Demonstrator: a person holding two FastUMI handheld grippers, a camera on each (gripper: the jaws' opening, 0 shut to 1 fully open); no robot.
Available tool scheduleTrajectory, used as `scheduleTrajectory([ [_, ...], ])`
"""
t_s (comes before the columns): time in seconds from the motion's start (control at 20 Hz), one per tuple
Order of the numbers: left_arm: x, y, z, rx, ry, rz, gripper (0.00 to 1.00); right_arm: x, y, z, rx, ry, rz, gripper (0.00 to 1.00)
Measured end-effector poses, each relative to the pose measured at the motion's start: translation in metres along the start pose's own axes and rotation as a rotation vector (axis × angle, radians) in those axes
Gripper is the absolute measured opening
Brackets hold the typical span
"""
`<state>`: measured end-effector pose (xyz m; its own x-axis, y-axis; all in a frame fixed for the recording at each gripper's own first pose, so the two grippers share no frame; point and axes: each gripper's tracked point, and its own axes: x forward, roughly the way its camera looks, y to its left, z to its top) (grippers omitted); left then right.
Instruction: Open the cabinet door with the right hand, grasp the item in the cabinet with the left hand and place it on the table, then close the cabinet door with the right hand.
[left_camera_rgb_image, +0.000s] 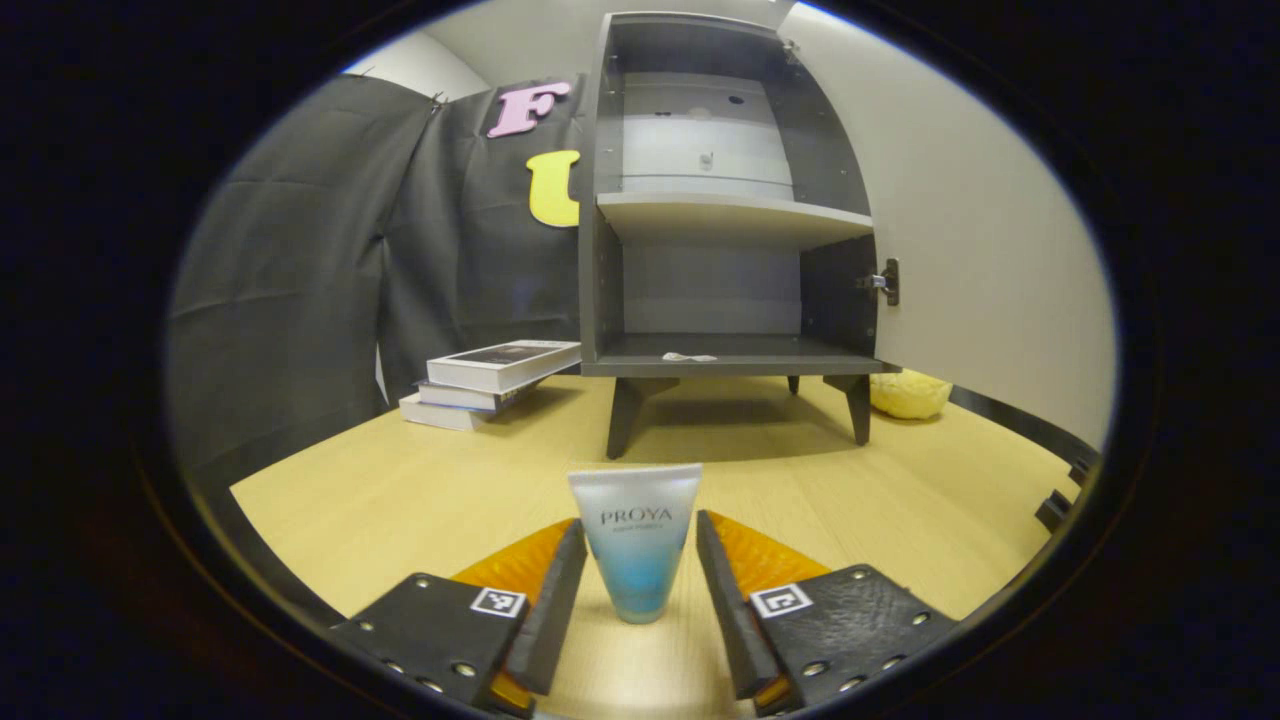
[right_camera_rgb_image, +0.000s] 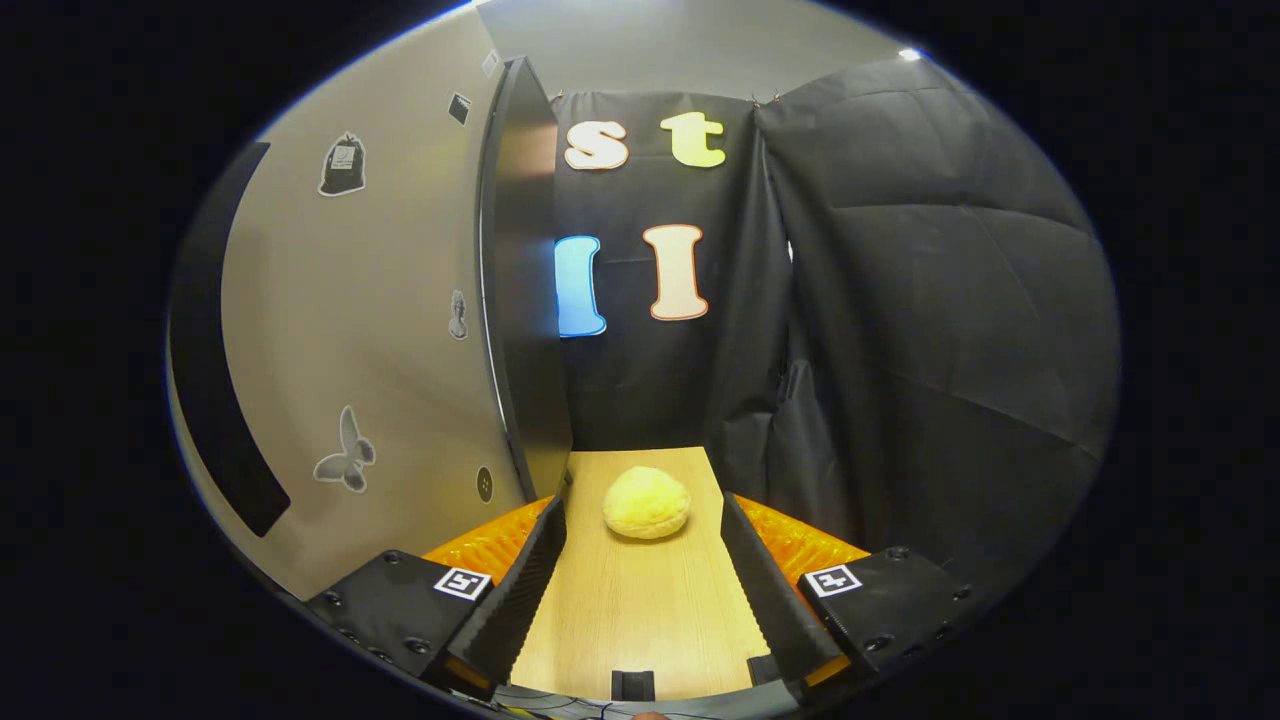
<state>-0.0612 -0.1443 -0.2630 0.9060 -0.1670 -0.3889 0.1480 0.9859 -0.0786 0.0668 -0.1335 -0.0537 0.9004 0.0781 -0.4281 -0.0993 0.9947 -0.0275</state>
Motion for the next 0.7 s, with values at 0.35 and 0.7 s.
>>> scheduleTrajectory([
  [0.35, -0.028, 0.013, 0.055, 0.054, -0.048, 0.058, 0.77, -0.010, 0.000, 0.024, 0.007, -0.058, 0.018, 0.98],
  [0.7, -0.043, 0.038, 0.149, 0.075, -0.103, 0.038, 0.76, -0.051, 0.002, 0.053, 0.041, -0.144, -0.059, 0.98],
])
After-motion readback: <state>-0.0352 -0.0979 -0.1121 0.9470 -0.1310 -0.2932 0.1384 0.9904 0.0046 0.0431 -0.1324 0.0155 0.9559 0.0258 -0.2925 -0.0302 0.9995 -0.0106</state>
